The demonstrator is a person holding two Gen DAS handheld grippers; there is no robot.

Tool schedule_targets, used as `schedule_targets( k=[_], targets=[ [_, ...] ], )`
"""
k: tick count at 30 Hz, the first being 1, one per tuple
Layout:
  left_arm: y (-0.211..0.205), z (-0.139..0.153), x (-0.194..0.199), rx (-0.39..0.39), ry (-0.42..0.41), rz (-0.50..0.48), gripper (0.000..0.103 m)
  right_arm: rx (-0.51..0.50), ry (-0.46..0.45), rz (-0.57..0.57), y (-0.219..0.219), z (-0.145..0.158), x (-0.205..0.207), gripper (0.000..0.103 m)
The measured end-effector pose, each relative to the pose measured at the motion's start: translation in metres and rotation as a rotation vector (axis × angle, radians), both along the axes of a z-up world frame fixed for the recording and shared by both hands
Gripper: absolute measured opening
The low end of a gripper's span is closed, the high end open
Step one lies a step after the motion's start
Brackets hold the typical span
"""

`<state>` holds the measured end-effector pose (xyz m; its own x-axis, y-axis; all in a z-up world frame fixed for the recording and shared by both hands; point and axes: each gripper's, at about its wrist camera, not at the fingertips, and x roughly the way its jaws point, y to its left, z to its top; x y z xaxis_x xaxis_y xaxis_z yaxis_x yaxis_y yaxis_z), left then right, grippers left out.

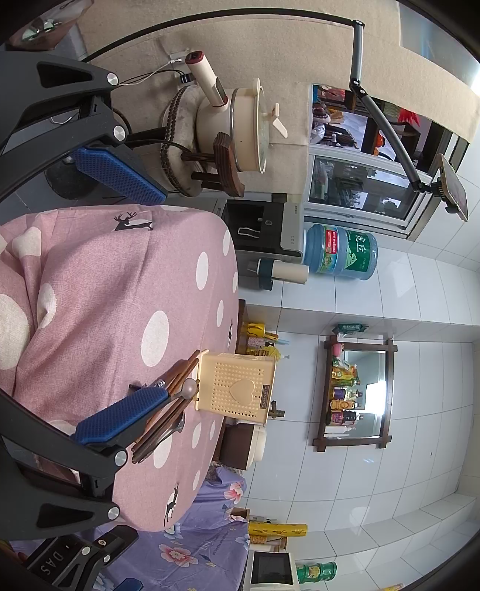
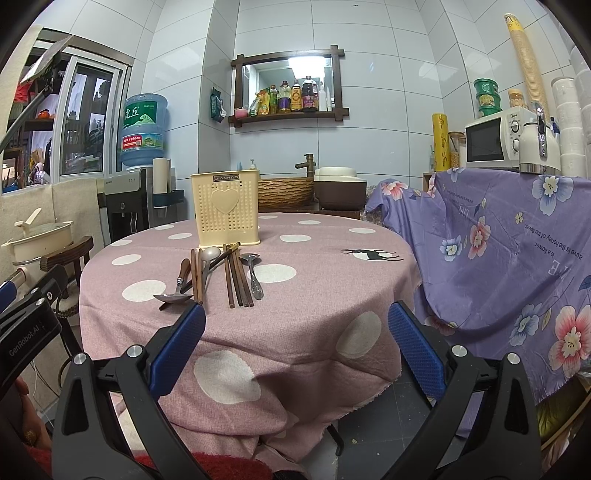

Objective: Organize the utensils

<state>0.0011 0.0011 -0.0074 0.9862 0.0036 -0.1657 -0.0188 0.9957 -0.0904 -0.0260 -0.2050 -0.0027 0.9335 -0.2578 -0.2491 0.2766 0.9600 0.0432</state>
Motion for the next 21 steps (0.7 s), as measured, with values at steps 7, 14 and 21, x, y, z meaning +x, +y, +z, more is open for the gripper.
schedule_targets(
  k=[7,14,21],
  targets=[
    [0.0,0.0001,0.0001,0.0,0.001,0.0,0.098,0.0,0.002,0.0,0.0,0.0006,-0.0001,0.098],
    [0.0,0.0004,0.0003,0.0,0.003,0.0,0.098,0.0,0.002,0.0,0.0001,0.0009,-0.0003,0.098],
    [0.0,0.0004,0.0003,0.0,0.003,0.0,0.098,0.0,0.003,0.001,0.0003,0.0009,0.0,0.098]
  ],
)
